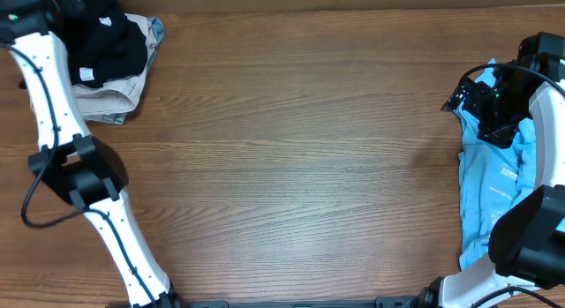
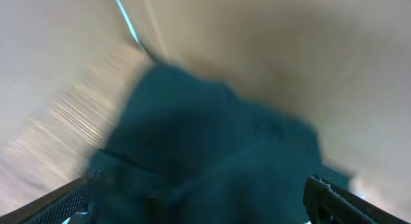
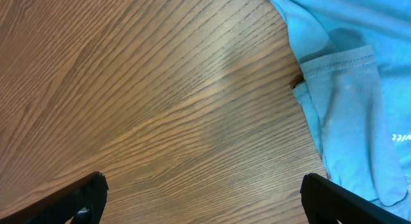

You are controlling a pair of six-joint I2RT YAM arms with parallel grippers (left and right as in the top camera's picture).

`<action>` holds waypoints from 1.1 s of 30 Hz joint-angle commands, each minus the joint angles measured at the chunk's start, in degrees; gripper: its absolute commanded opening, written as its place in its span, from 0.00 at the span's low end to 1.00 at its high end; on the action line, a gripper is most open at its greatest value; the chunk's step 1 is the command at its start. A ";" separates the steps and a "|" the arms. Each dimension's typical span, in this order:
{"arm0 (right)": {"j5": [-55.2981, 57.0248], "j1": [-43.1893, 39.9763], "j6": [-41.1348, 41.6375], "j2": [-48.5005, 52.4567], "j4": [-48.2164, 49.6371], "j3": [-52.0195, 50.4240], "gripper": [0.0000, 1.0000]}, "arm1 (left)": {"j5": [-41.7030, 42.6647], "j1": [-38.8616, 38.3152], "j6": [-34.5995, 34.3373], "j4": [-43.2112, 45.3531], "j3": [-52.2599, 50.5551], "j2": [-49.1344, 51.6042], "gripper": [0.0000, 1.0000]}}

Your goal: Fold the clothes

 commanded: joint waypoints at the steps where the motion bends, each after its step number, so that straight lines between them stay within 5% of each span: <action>1: 0.57 0.26 -0.42 -1.18 0.00 0.72 1.00 | 3.54 -1.03 1.95 -0.83 0.35 7.43 1.00; 10: 0.59 0.26 -0.46 -1.18 0.17 0.72 1.00 | 4.22 -3.10 2.14 -7.61 0.35 16.22 1.00; 20: 1.29 0.17 -5.75 -1.20 -0.55 3.65 1.00 | 6.29 -3.45 2.14 -11.69 8.11 5.29 1.00; 33: 3.98 0.17 -7.52 -1.20 -18.25 44.41 1.00 | 7.58 -5.03 1.90 -25.03 11.74 -17.53 1.00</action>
